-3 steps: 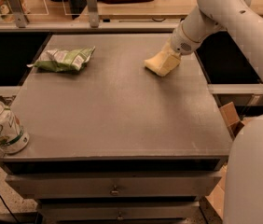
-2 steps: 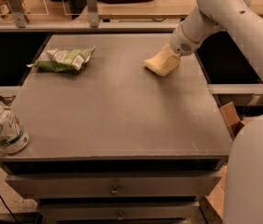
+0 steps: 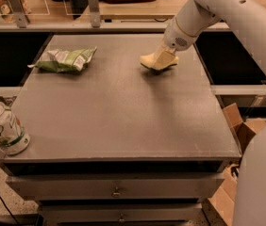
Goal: Move sponge near green jalapeno chip bag
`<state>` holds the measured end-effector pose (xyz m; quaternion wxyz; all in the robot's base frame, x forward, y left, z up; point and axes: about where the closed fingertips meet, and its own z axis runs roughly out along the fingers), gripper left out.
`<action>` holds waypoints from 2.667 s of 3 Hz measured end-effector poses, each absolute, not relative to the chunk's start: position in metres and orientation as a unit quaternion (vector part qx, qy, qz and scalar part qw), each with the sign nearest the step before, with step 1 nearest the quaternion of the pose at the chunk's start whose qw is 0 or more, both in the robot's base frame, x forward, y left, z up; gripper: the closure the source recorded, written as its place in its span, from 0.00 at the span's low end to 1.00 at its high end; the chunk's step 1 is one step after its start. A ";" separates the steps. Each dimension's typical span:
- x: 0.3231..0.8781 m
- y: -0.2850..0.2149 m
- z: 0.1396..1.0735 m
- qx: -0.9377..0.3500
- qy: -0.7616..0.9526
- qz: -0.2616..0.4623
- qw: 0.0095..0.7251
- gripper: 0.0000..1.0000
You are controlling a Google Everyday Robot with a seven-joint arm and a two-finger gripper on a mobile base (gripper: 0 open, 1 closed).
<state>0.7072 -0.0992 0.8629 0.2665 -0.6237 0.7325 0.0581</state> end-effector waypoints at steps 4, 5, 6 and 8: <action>0.688 0.043 0.915 -0.740 0.597 0.050 0.304 1.00; 0.686 0.063 0.910 -0.754 0.578 0.062 0.307 0.82; 0.684 0.076 0.905 -0.763 0.565 0.066 0.307 0.59; 0.681 0.086 0.897 -0.774 0.545 0.082 0.313 0.13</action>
Offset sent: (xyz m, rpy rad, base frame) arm -0.0182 0.1053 0.0745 -0.0312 -0.1566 0.2416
